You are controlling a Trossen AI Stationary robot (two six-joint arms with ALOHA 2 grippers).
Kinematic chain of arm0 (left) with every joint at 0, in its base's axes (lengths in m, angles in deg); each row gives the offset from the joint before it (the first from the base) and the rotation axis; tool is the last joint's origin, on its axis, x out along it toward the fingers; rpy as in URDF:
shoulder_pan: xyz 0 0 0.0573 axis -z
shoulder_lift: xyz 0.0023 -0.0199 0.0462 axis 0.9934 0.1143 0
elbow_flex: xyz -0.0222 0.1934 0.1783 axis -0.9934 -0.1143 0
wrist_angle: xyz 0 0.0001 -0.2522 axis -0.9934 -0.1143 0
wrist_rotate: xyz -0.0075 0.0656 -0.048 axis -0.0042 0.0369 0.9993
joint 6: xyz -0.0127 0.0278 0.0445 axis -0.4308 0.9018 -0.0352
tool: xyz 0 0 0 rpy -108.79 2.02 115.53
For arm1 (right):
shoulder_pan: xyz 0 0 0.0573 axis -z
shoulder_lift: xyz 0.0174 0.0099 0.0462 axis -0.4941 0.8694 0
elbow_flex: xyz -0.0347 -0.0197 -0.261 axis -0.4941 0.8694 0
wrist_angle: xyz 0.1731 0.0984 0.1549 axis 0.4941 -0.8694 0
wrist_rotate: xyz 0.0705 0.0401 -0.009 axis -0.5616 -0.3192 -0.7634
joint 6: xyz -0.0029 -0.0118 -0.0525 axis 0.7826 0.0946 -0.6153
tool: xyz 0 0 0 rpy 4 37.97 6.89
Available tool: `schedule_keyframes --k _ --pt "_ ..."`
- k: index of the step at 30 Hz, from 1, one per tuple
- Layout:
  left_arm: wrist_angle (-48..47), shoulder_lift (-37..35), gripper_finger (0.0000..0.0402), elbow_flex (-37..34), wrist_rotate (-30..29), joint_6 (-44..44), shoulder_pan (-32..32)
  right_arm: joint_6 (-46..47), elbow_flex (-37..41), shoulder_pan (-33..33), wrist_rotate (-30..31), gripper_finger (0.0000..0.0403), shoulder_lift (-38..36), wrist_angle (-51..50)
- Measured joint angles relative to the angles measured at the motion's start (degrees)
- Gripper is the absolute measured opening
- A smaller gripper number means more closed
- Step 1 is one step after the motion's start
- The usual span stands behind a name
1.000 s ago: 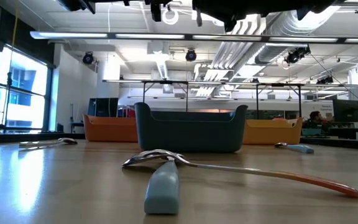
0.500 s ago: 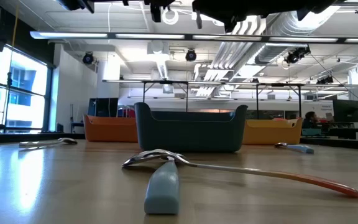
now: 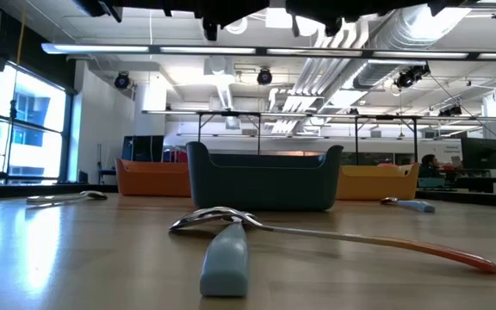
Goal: Sort silverware by color (type)
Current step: Put the white-blue spoon into the yellow bin
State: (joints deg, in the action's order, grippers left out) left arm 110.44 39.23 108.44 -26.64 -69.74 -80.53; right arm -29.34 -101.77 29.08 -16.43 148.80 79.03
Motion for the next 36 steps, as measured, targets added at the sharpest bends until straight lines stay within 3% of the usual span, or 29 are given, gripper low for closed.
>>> schedule_keyframes --k 7,10,13,18,22,36 --pt "5.31 -0.10 0.0145 -5.60 -3.45 -0.02 1.14 -2.75 -0.95 6.33 10.48 0.0012 -8.34 -20.23" --pt "8.61 -0.36 0.0145 -8.43 -4.04 -0.24 1.51 -3.66 -3.41 13.66 15.48 0.0012 -8.17 -33.35" --pt "11.44 -1.05 0.0145 -10.98 -5.20 -0.68 1.99 -6.89 -4.92 22.90 16.17 0.0012 -6.12 -40.98" --pt "13.72 -1.05 0.0145 -13.09 -6.62 -1.14 2.80 -15.07 -6.03 37.15 12.04 0.0012 0.82 -45.82" --pt "13.72 -1.08 0.0145 -13.87 -6.62 -1.53 2.85 -20.19 -6.03 43.94 11.49 0.0012 7.11 -47.15" --pt "13.91 -1.07 0.0145 -14.11 -6.46 -2.46 3.35 -21.69 -6.03 52.62 10.49 0.0012 17.55 -47.82"
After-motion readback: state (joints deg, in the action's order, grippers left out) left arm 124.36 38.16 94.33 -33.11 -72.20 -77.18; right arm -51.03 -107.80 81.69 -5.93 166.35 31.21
